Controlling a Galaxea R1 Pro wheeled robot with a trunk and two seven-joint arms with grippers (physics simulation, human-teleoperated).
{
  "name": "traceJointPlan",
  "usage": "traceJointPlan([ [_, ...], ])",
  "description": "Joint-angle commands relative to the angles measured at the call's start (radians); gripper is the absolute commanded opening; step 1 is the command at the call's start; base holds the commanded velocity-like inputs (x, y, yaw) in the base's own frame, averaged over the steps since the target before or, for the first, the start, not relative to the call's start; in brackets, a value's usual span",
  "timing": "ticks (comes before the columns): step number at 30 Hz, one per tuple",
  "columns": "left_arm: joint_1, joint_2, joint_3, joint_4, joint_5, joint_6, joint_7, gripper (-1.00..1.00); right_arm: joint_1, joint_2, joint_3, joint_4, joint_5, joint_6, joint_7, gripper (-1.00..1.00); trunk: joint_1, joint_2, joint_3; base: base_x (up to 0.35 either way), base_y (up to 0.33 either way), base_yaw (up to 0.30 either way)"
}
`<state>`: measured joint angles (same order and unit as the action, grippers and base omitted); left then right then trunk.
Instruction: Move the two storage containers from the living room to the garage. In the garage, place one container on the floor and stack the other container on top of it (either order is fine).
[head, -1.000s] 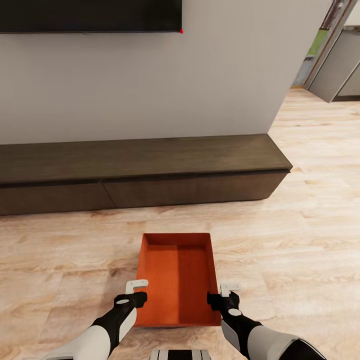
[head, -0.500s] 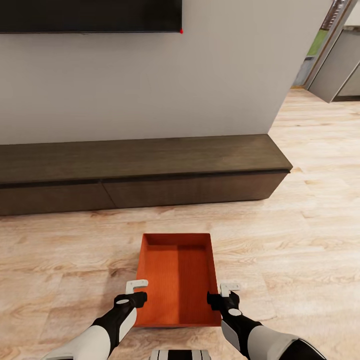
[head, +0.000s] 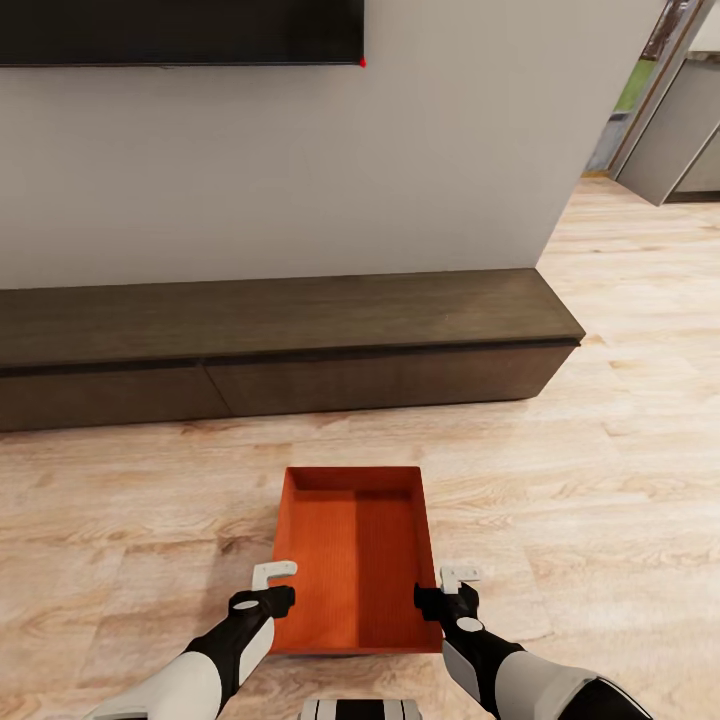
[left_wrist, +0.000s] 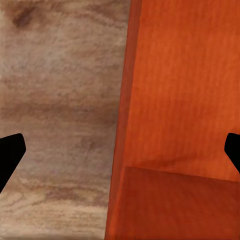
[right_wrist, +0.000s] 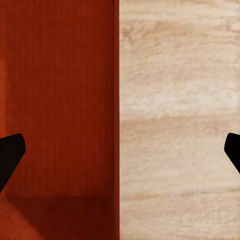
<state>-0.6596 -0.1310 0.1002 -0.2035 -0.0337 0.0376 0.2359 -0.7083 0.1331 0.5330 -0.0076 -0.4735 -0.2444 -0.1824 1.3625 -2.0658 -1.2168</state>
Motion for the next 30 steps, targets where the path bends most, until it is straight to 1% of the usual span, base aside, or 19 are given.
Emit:
traceJointPlan([
  [1,0.0,-0.001,0.007,-0.002,-0.003,0.004,0.001,1.0,0.0,0.0,0.008,0.001,-0.008,-0.003,-0.003,1.0,0.0,0.0,-0.001,0.0,0.0,0.0],
  [4,0.0,-0.001,0.007,-0.003,-0.003,0.004,0.002,1.0,0.0,0.0,0.008,0.0,-0.008,-0.003,-0.003,1.0,0.0,0.0,-0.001,0.0,0.0,0.0],
  [22,0.0,0.001,0.007,-0.006,-0.004,0.004,0.0,1.0,0.0,0.0,0.008,0.001,-0.01,-0.003,-0.003,1.0,0.069,-0.126,-0.057,0.0,0.0,0.0],
  [30,0.0,0.001,0.007,-0.01,-0.003,0.004,0.001,1.0,0.0,0.0,0.008,0.001,-0.01,-0.003,-0.003,1.0,0.069,-0.126,-0.057,0.0,0.0,0.0],
])
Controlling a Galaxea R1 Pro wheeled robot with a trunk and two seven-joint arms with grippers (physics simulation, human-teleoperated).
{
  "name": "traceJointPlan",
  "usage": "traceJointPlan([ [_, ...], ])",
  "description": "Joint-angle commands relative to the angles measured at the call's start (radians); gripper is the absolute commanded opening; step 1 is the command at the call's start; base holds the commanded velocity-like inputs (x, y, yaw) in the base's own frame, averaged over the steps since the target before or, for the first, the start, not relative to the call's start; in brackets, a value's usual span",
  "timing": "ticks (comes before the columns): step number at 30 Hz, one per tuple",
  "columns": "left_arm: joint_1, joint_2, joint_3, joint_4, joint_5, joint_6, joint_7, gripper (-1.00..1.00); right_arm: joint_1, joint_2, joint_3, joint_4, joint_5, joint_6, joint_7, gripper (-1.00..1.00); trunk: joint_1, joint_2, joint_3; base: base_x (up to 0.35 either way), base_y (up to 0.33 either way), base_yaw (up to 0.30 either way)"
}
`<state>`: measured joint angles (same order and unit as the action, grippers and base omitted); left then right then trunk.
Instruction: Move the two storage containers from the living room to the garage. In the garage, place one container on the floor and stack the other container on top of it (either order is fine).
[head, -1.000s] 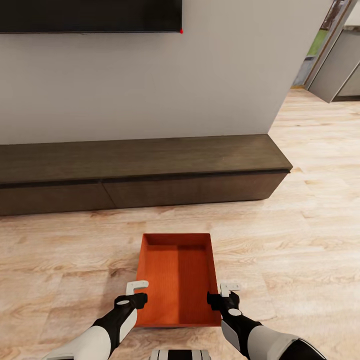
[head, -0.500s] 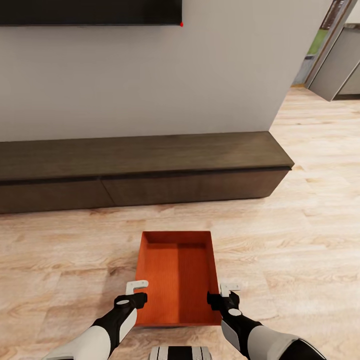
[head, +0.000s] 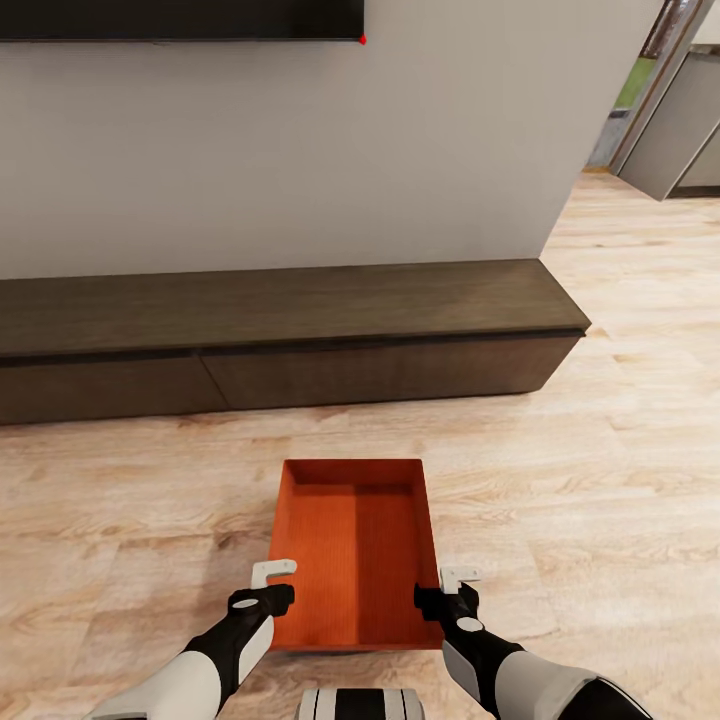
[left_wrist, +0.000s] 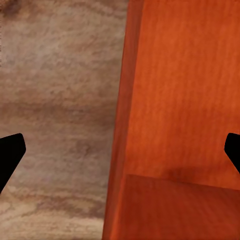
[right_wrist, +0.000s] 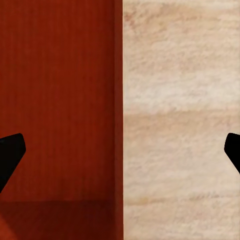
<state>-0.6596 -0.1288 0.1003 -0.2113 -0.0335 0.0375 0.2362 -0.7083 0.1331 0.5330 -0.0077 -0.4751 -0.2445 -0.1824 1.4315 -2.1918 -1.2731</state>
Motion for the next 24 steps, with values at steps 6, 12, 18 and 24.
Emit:
traceJointPlan([
  [6,0.0,0.0,0.007,-0.001,-0.003,0.005,0.002,1.0,0.0,0.0,0.009,0.0,-0.008,-0.003,-0.003,1.0,0.0,0.0,-0.001,0.0,0.0,0.0],
  [12,0.0,0.001,0.006,0.001,-0.004,0.005,0.002,1.0,0.0,0.0,0.009,0.001,-0.008,-0.003,-0.003,1.0,0.0,0.0,-0.001,0.0,0.0,0.0],
  [18,0.0,0.003,0.006,0.001,-0.004,0.006,0.002,1.0,0.0,0.0,0.009,0.001,-0.008,-0.003,-0.003,1.0,0.0,0.0,-0.001,0.0,0.0,0.0],
  [24,0.0,0.007,0.006,0.007,-0.005,0.009,0.002,1.0,0.0,0.0,0.009,0.001,-0.008,-0.003,-0.003,1.0,0.0,0.0,-0.001,0.0,0.0,0.0],
])
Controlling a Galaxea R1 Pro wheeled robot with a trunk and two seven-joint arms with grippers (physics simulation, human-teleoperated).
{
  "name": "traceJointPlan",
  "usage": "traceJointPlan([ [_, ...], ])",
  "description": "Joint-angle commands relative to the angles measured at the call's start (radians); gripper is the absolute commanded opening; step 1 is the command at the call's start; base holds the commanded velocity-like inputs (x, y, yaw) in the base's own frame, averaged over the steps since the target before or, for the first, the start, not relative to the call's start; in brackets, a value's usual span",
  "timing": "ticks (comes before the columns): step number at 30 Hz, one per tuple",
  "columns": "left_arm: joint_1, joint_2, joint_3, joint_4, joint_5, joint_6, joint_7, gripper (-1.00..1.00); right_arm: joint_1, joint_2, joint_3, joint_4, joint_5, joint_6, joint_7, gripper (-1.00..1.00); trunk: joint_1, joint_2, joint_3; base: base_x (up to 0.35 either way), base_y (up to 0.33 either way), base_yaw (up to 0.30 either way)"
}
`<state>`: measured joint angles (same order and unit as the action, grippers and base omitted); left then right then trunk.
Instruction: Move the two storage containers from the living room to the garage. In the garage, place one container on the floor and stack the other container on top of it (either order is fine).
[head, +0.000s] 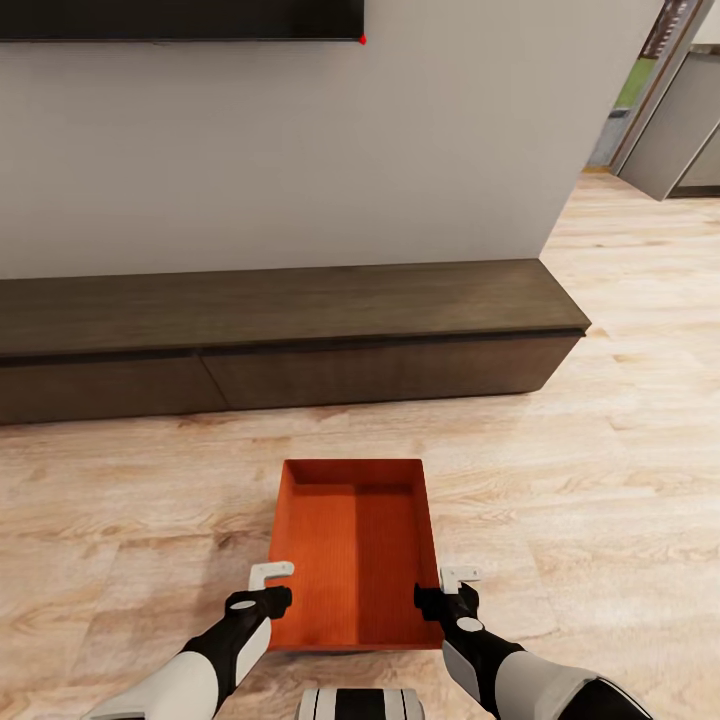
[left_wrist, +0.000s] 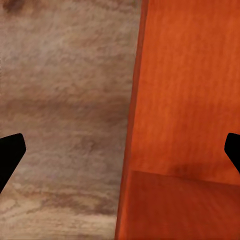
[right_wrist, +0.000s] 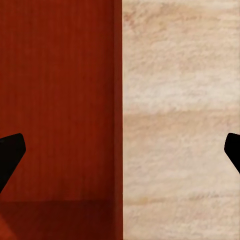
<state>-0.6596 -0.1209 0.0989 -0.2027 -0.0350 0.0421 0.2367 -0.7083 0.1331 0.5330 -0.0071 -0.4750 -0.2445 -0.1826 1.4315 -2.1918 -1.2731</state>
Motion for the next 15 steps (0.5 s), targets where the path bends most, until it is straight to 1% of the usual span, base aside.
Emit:
traceJointPlan([
  [1,0.0,-0.001,0.007,-0.001,-0.008,0.005,0.001,1.0,0.0,0.0,0.008,0.0,-0.008,-0.003,-0.003,1.0,0.0,0.0,-0.001,0.0,0.0,0.0],
  [3,0.0,0.0,0.007,0.002,-0.033,0.007,0.001,1.0,0.0,0.0,0.008,0.0,-0.008,-0.003,-0.003,1.0,0.0,0.0,-0.001,0.0,0.0,0.0],
  [6,0.0,-0.001,0.007,0.007,-0.101,0.009,0.002,1.0,0.0,0.0,0.008,0.0,-0.008,-0.003,-0.003,1.0,0.0,0.0,-0.001,0.0,0.0,0.0],
  [7,0.0,-0.001,0.008,0.007,-0.115,0.01,0.002,1.0,0.0,0.0,0.008,0.0,-0.008,-0.003,-0.003,1.0,0.0,0.0,-0.001,0.0,0.0,0.0],
  [9,0.0,-0.001,0.008,0.008,-0.124,0.01,0.003,1.0,0.0,0.0,0.008,0.0,-0.008,-0.003,-0.003,1.0,0.0,0.0,-0.001,0.0,0.0,0.0],
  [15,0.0,-0.002,0.008,0.006,-0.127,0.009,0.003,1.0,0.0,0.0,0.008,0.0,-0.008,-0.003,-0.003,1.0,0.0,0.0,-0.001,0.0,0.0,0.0],
])
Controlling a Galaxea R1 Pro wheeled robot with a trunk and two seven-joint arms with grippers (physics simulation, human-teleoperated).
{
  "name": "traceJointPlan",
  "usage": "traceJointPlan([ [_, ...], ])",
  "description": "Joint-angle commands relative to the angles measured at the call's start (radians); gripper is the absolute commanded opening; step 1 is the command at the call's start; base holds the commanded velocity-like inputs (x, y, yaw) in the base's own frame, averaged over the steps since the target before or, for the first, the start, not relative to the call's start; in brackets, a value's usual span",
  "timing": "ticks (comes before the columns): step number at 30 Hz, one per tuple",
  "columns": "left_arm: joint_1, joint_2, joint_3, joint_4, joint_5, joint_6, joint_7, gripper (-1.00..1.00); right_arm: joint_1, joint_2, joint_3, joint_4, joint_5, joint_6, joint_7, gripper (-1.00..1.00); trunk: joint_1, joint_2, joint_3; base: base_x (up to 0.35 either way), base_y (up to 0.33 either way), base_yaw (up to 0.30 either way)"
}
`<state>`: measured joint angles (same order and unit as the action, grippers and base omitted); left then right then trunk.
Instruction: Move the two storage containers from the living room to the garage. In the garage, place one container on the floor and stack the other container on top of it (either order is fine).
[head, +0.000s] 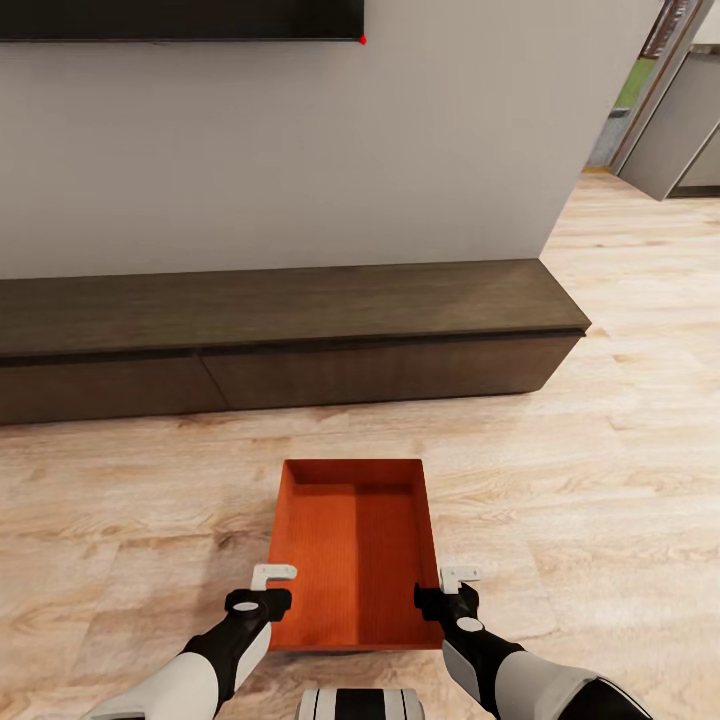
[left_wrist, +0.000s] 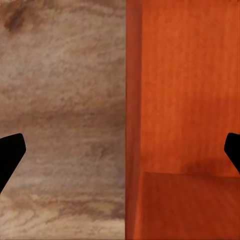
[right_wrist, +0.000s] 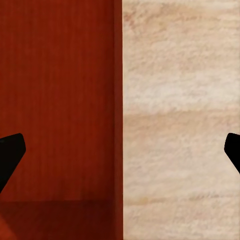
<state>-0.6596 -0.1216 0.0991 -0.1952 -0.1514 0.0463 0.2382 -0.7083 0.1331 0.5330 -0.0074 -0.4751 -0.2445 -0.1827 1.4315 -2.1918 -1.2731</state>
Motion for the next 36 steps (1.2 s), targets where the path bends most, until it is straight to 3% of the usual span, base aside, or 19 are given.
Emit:
traceJointPlan([
  [1,0.0,-0.001,0.009,-0.003,-0.01,0.004,0.001,1.0,0.0,0.0,0.009,0.001,-0.008,-0.003,-0.003,1.0,0.0,0.0,-0.001,0.0,0.0,0.0],
  [11,0.0,-0.001,0.018,-0.007,-0.007,0.003,0.0,1.0,0.0,0.0,0.009,0.0,-0.008,-0.003,-0.003,1.0,0.0,0.0,-0.001,0.0,0.0,0.0],
  [21,0.0,-0.001,0.019,-0.007,-0.007,0.003,0.001,1.0,0.0,0.0,0.009,0.001,-0.008,-0.003,-0.002,1.0,0.038,-0.07,-0.032,0.0,0.0,0.0],
  [36,0.0,-0.001,0.019,-0.007,-0.007,0.003,0.001,1.0,0.0,0.0,0.009,0.0,-0.008,-0.003,-0.003,1.0,0.038,-0.07,-0.032,0.0,0.0,0.0],
])
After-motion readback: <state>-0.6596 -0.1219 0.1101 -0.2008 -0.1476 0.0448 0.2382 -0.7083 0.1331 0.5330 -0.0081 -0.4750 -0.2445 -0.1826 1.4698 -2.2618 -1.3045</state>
